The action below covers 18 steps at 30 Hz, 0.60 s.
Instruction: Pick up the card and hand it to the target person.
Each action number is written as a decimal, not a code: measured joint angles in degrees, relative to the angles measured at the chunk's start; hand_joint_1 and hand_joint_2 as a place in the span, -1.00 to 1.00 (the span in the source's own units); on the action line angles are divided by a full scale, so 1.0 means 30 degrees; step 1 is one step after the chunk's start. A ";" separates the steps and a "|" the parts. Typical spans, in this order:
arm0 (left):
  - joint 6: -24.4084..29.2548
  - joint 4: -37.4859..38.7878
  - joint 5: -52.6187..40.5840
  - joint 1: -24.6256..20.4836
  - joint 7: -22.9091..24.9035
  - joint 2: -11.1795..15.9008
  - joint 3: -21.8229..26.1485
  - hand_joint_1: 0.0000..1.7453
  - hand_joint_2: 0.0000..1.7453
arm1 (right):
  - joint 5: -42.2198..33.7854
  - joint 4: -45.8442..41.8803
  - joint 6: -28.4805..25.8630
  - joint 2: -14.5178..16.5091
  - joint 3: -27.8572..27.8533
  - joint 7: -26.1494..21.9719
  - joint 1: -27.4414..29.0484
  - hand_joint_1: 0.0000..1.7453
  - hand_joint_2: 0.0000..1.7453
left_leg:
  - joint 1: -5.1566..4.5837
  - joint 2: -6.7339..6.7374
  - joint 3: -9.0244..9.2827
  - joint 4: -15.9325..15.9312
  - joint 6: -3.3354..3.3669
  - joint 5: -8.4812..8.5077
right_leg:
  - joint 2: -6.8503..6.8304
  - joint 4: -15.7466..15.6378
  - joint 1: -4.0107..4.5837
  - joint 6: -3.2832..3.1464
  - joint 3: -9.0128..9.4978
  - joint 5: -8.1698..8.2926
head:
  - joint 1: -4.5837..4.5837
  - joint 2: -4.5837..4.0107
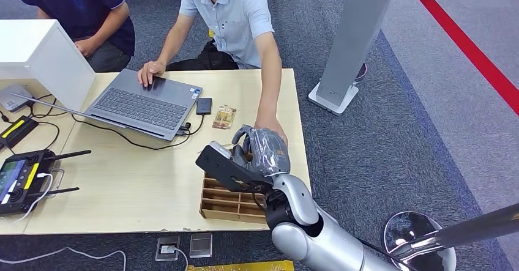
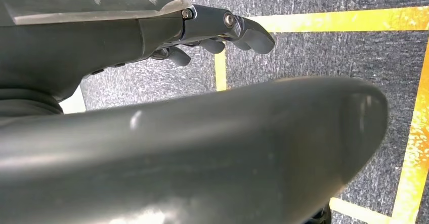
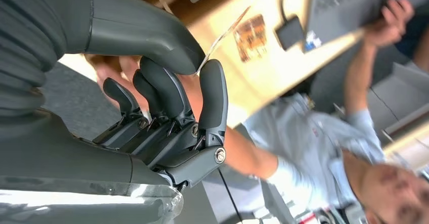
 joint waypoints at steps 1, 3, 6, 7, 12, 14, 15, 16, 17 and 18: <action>-0.0009 0.0000 -0.0004 0.0000 -0.0004 0.0000 0.0000 -1.00 -1.00 | 0.0046 -0.0252 -0.0119 -0.0110 -0.0066 -0.0068 -0.0053 0.76 1.00 | 0.0000 0.0000 -0.0001 0.0000 0.0000 0.0000 | 0.0000 0.0000 0.0000 0.0000 0.0000 0.0000 | 0.0002 0.0000; -0.0025 0.0000 -0.0029 -0.0002 -0.0018 0.0000 0.0000 -1.00 -1.00 | 0.0086 -0.0625 -0.0269 -0.0281 -0.0155 -0.0229 -0.0229 0.76 1.00 | 0.0000 0.0000 -0.0001 -0.0001 0.0000 0.0000 | 0.0001 0.0000 0.0000 0.0000 0.0001 0.0000 | -0.0002 0.0000; -0.0058 0.0000 -0.0129 -0.0008 -0.0044 0.0000 0.0000 -1.00 -1.00 | -0.0011 -0.0705 -0.0437 -0.0377 -0.0207 -0.0648 -0.0748 0.76 1.00 | 0.0000 -0.0001 -0.0003 -0.0001 0.0000 0.0000 | 0.0001 0.0002 0.0000 0.0000 0.0004 0.0001 | -0.0005 0.0000; -0.0073 0.0000 -0.0189 -0.0012 -0.0049 0.0000 -0.0002 -1.00 -1.00 | -0.0042 -0.0558 -0.0531 -0.0359 -0.0215 -0.0868 -0.1006 0.76 1.00 | 0.0000 -0.0001 -0.0004 -0.0002 -0.0001 0.0001 | 0.0000 0.0003 0.0000 -0.0001 0.0005 0.0001 | -0.0005 0.0000; -0.0204 0.0000 -0.0705 -0.0063 -0.0144 -0.0007 -0.0011 -1.00 -1.00 | -0.0046 0.2204 -0.1432 0.0354 -0.0217 -0.2441 -0.3022 0.76 1.00 | 0.0001 -0.0004 -0.0007 -0.0002 -0.0002 0.0005 | -0.0003 0.0014 0.0000 -0.0003 0.0010 0.0004 | -0.0005 0.0000; -0.0264 0.0000 -0.0844 -0.0090 -0.0235 -0.0013 -0.0018 -1.00 -1.00 | 0.0000 0.4008 -0.1894 0.0820 -0.0217 -0.3159 -0.4017 0.76 1.00 | 0.0001 -0.0006 -0.0010 -0.0002 -0.0003 0.0008 | -0.0007 0.0018 0.0000 -0.0003 0.0010 0.0005 | -0.0011 0.0000; -0.0284 0.0000 -0.0895 -0.0105 -0.0279 -0.0018 -0.0020 -1.00 -1.00 | 0.0051 0.5017 -0.2111 0.1066 -0.0217 -0.3483 -0.4530 0.76 1.00 | 0.0001 -0.0007 -0.0012 -0.0002 -0.0004 0.0010 | -0.0010 0.0019 0.0000 -0.0004 0.0010 0.0005 | -0.0011 0.0000; -0.0299 0.0000 -0.0933 -0.0119 -0.0308 -0.0024 -0.0026 -1.00 -1.00 | 0.0097 0.6046 -0.2290 0.1322 -0.0217 -0.3764 -0.5032 0.76 1.00 | 0.0001 -0.0009 -0.0014 -0.0002 -0.0004 0.0011 | -0.0014 0.0020 0.0000 -0.0004 0.0009 0.0005 | -0.0009 0.0000; -0.0300 0.0000 -0.0971 -0.0130 -0.0324 -0.0029 -0.0033 -1.00 -1.00 | 0.0146 0.7101 -0.2410 0.1584 -0.0217 -0.3979 -0.5506 0.76 1.00 | 0.0000 -0.0010 -0.0016 -0.0001 -0.0004 0.0012 | -0.0016 0.0021 0.0000 -0.0004 0.0008 0.0005 | -0.0007 0.0000; -0.0304 0.0000 -0.1006 -0.0139 -0.0331 -0.0033 -0.0046 -1.00 -1.00 | 0.0207 0.8111 -0.2472 0.1837 -0.0217 -0.4110 -0.5931 0.76 1.00 | 0.0000 -0.0012 -0.0018 -0.0001 -0.0004 0.0012 | -0.0017 0.0021 0.0000 -0.0004 0.0007 0.0005 | -0.0006 0.0000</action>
